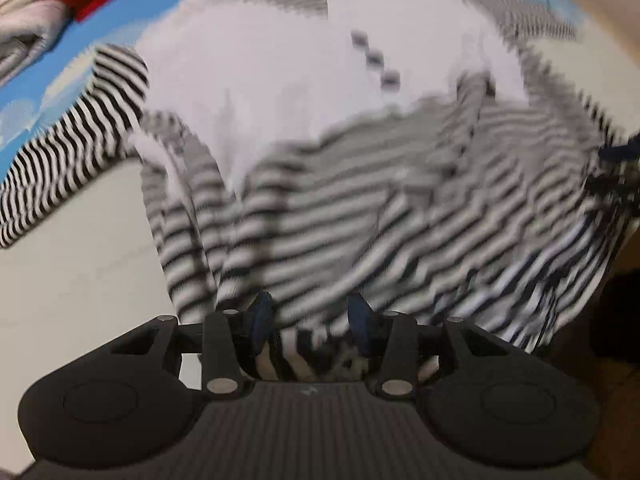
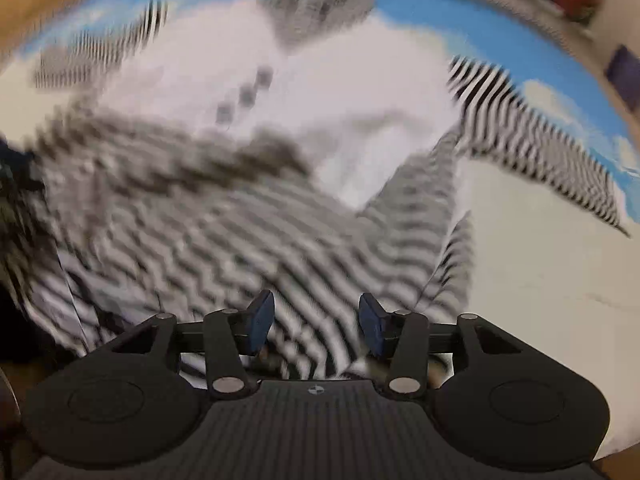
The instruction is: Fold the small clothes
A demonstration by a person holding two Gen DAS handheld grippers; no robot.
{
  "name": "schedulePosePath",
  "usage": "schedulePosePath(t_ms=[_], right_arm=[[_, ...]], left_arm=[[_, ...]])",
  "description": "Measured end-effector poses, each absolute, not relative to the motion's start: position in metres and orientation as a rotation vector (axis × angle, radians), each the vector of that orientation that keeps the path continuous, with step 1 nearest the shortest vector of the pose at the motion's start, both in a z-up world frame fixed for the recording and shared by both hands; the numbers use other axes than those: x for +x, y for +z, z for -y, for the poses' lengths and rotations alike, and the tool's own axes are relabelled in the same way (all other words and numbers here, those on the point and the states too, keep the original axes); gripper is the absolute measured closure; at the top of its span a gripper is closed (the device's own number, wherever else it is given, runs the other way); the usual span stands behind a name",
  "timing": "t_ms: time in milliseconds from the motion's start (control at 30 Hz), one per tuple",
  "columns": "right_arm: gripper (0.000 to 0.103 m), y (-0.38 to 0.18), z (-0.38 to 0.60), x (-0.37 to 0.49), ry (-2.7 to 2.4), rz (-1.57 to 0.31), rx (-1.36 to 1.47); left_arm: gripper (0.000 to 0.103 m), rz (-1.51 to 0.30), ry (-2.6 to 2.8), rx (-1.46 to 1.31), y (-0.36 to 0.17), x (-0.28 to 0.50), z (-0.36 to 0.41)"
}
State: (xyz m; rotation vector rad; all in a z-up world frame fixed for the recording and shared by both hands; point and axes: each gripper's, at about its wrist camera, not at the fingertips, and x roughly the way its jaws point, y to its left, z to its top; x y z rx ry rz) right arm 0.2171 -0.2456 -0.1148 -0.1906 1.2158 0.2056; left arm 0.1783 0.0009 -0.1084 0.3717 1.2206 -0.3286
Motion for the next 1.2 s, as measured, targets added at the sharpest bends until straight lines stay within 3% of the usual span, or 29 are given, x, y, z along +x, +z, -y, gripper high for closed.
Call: schedulePosePath(t_ms=[200, 367, 433, 567, 767, 967, 1200], right_arm=[[0.056, -0.123, 0.25, 0.216, 0.193, -1.272, -0.192], [0.056, -0.102, 0.261, 0.218, 0.217, -1.136, -0.054], [0.055, -0.102, 0.26, 0.219, 0.205, -1.134, -0.059], [0.055, -0.127, 0.251, 0.218, 0.193, -1.3, -0.156], [0.054, -0.111, 0.253, 0.215, 0.185, -1.205, -0.15], [0.054, -0.081, 0.27, 0.225, 0.058, -1.013, -0.068], [0.054, -0.071, 0.276, 0.239, -0.028, -0.907, -0.045]], left_arm=[[0.057, -1.221, -0.367, 0.44, -0.117, 0.171, -0.003], [0.055, -1.117, -0.368, 0.267, -0.093, 0.18, -0.01], [0.055, -1.152, -0.353, 0.26, -0.1, 0.185, -0.01], [0.047, -1.293, -0.331, 0.403, -0.126, 0.183, 0.004], [0.043, -1.137, -0.328, 0.336, -0.096, 0.19, 0.0], [0.021, -0.962, -0.164, 0.246, -0.068, 0.209, -0.003], [0.019, -0.833, -0.133, 0.225, -0.05, 0.219, 0.006]])
